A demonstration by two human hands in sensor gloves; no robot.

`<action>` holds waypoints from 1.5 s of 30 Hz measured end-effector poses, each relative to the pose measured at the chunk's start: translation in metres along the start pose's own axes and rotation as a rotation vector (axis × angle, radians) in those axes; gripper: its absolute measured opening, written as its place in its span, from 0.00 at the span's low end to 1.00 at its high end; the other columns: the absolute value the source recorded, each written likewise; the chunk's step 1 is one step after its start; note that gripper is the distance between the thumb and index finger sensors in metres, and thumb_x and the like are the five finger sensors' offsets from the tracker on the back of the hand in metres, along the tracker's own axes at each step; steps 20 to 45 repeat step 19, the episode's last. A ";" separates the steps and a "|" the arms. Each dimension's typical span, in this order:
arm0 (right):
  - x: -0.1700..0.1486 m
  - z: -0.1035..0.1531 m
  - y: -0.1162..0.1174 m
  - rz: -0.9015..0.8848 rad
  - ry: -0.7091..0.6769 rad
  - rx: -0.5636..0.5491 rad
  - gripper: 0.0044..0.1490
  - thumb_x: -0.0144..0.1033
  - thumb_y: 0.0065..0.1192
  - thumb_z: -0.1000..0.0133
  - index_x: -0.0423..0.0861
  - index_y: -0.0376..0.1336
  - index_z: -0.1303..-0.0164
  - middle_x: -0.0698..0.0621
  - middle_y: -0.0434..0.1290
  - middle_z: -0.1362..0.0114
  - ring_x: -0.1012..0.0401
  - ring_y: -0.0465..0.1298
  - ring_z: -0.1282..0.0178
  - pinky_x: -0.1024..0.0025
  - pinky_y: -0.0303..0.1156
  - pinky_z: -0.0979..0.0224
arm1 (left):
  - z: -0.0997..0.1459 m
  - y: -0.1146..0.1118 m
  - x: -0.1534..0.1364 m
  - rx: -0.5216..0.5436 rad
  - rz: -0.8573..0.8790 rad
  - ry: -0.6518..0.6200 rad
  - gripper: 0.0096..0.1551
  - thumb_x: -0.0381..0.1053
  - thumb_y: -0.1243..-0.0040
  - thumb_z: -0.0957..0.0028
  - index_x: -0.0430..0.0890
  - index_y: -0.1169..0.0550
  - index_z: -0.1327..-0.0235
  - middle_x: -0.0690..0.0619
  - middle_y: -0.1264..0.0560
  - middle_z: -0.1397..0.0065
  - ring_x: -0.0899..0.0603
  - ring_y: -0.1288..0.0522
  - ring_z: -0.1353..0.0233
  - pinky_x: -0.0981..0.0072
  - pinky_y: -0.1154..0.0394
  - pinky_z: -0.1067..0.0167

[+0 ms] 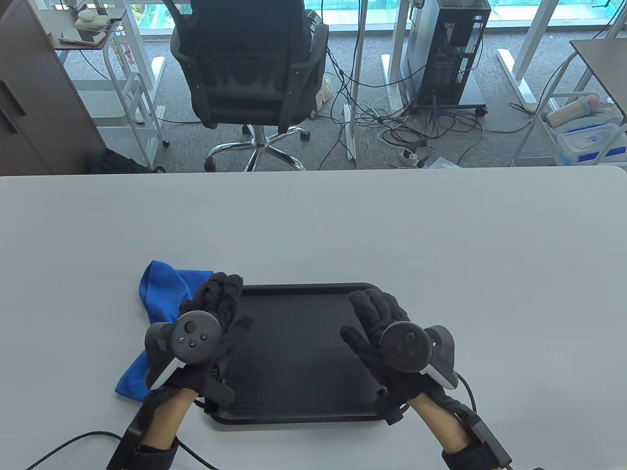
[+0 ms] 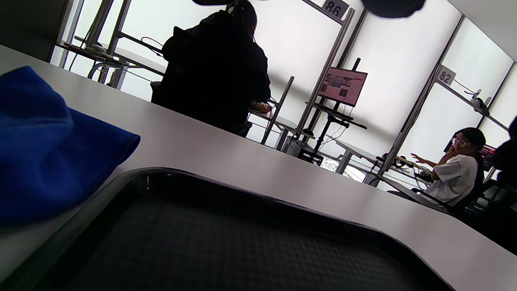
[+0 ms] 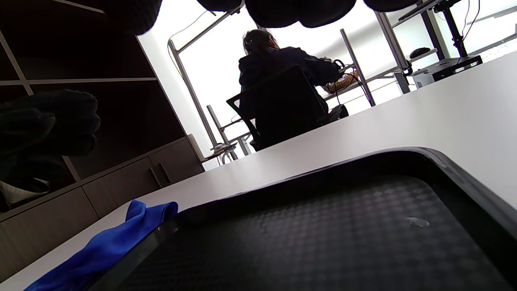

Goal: Wipe the tray with a rectangular towel

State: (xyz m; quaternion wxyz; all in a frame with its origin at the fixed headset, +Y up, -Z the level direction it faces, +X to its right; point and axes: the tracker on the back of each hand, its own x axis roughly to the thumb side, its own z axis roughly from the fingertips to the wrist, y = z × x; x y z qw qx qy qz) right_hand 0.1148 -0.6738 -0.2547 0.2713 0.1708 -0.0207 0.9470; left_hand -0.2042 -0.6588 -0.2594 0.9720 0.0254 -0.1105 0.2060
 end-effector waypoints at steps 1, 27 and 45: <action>-0.003 -0.001 0.003 0.011 0.007 0.014 0.44 0.52 0.56 0.45 0.47 0.45 0.23 0.39 0.51 0.20 0.38 0.54 0.20 0.30 0.53 0.28 | 0.000 -0.006 -0.001 -0.029 -0.016 0.001 0.42 0.60 0.49 0.43 0.50 0.46 0.18 0.39 0.50 0.13 0.30 0.48 0.13 0.21 0.50 0.30; -0.008 -0.002 0.016 0.031 0.021 0.077 0.44 0.52 0.56 0.44 0.46 0.46 0.23 0.38 0.51 0.21 0.37 0.54 0.21 0.30 0.53 0.28 | 0.000 -0.029 -0.008 -0.169 -0.014 0.015 0.41 0.59 0.49 0.43 0.49 0.45 0.18 0.39 0.49 0.14 0.30 0.47 0.14 0.21 0.50 0.30; -0.008 -0.002 0.016 0.031 0.021 0.077 0.44 0.52 0.56 0.44 0.46 0.46 0.23 0.38 0.51 0.21 0.37 0.54 0.21 0.30 0.53 0.28 | 0.000 -0.029 -0.008 -0.169 -0.014 0.015 0.41 0.59 0.49 0.43 0.49 0.45 0.18 0.39 0.49 0.14 0.30 0.47 0.14 0.21 0.50 0.30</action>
